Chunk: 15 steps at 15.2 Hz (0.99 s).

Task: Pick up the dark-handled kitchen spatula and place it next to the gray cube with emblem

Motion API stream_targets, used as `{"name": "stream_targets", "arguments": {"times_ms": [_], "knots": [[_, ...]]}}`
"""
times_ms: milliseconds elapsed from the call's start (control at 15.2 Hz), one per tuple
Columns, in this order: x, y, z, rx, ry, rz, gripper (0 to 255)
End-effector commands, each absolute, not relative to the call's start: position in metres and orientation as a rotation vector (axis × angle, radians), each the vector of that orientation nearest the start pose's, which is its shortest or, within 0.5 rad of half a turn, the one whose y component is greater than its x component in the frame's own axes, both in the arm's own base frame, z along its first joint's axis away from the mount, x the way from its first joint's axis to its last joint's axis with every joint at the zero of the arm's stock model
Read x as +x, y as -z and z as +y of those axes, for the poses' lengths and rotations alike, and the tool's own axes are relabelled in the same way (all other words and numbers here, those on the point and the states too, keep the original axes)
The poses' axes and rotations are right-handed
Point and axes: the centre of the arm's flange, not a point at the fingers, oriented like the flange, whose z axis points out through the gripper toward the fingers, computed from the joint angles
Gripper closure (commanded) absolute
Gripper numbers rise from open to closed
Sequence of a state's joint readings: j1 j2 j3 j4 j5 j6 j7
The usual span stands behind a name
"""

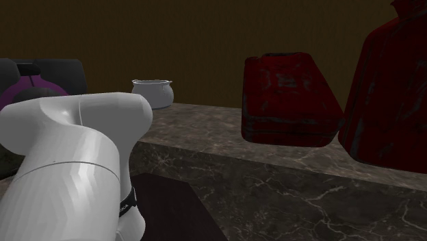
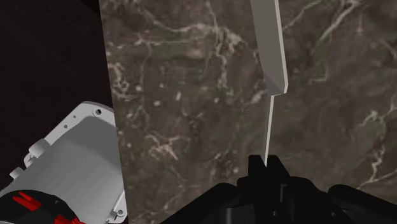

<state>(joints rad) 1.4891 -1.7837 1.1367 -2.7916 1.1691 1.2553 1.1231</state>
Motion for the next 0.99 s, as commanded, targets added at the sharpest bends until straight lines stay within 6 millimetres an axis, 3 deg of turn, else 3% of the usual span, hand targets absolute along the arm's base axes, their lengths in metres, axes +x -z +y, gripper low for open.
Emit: {"name": "stream_targets", "arguments": {"times_ms": [0, 264, 330, 660, 924], "knots": [[-0.279, -0.350, 0.102, -2.938, 0.097, -1.042, 255], [-0.279, -0.350, 0.102, -2.938, 0.097, -1.042, 255], [-0.279, -0.350, 0.102, -2.938, 0.097, -1.042, 0], [-0.279, -0.350, 0.102, -2.938, 0.097, -1.042, 0], [-0.282, -0.400, 0.100, -2.938, 0.097, -1.042, 0]]}}
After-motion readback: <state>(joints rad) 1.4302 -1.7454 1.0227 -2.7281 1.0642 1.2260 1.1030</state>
